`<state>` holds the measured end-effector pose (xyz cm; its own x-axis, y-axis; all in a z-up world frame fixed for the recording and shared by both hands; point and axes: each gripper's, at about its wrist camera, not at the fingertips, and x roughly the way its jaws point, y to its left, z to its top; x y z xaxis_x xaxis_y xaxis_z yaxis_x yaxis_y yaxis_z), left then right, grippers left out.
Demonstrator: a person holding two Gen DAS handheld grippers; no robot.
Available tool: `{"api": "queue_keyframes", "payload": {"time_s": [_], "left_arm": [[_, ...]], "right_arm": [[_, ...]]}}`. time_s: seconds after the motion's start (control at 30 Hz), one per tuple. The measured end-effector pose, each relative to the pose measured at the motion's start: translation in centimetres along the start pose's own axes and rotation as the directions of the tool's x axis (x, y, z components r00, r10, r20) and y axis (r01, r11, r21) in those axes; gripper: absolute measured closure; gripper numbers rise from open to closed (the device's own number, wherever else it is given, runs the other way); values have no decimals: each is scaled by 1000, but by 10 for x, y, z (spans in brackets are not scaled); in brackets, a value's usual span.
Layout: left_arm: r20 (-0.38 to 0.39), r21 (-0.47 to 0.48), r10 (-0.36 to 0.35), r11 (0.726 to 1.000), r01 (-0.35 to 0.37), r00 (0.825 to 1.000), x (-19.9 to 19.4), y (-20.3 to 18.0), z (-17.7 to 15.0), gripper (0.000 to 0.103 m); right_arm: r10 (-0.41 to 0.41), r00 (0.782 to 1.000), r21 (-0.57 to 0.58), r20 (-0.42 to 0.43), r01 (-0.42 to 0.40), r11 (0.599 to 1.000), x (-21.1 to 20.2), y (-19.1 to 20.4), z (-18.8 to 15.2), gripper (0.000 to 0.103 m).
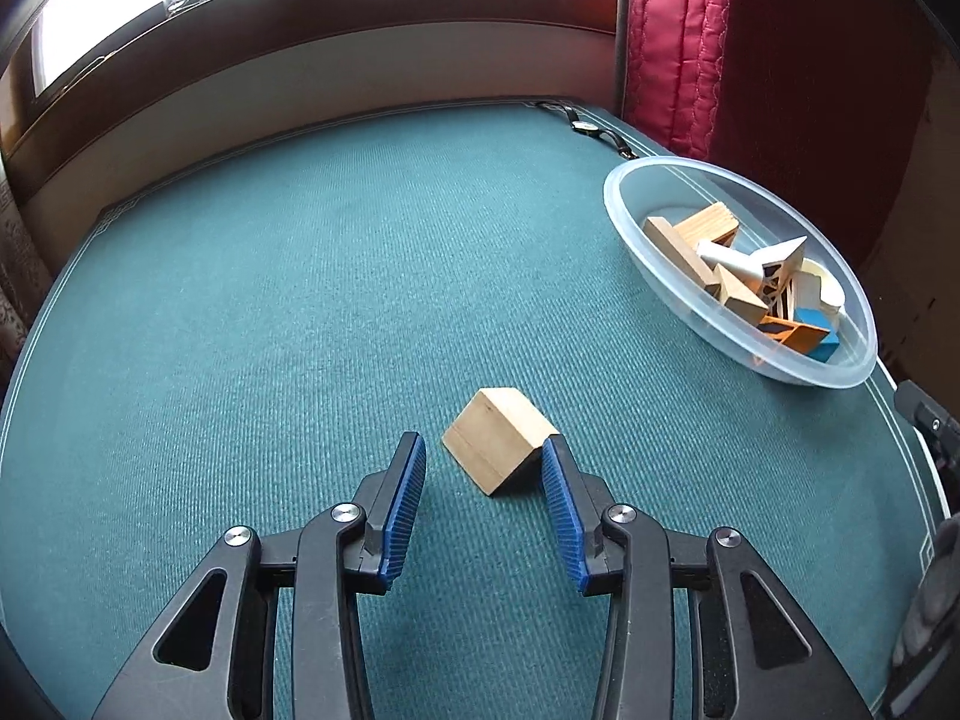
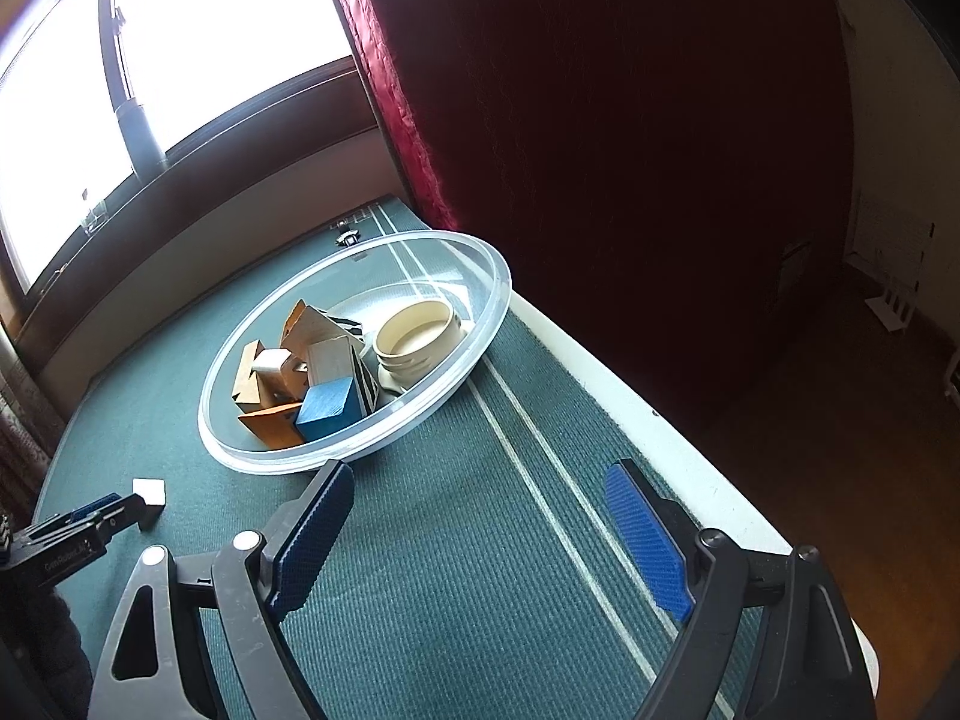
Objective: Organize rigid objects
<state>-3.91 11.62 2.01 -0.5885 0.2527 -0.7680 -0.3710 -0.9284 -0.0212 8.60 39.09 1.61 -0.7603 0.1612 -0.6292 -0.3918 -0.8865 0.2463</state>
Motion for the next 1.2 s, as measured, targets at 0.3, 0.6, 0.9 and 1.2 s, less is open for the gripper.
{"api": "queue_keyframes", "payload": {"time_s": [0.3, 0.6, 0.9, 1.2], "left_arm": [[-1, 31, 19, 999, -19, 1000, 12, -2, 9, 61], [6, 27, 27, 999, -28, 1000, 22, -3, 17, 62], [19, 0, 20, 1000, -20, 1000, 16, -14, 21, 68], [90, 56, -61, 997, 56, 994, -5, -57, 43, 68]], "right_arm": [[1, 1000, 1, -10, -1, 1000, 1, -1, 0, 14], [4, 1000, 3, -16, -4, 1000, 2, 0, 0, 14], [5, 1000, 5, -18, -5, 1000, 3, 0, -1, 14], [9, 1000, 7, -21, -9, 1000, 4, 0, 0, 14]]}}
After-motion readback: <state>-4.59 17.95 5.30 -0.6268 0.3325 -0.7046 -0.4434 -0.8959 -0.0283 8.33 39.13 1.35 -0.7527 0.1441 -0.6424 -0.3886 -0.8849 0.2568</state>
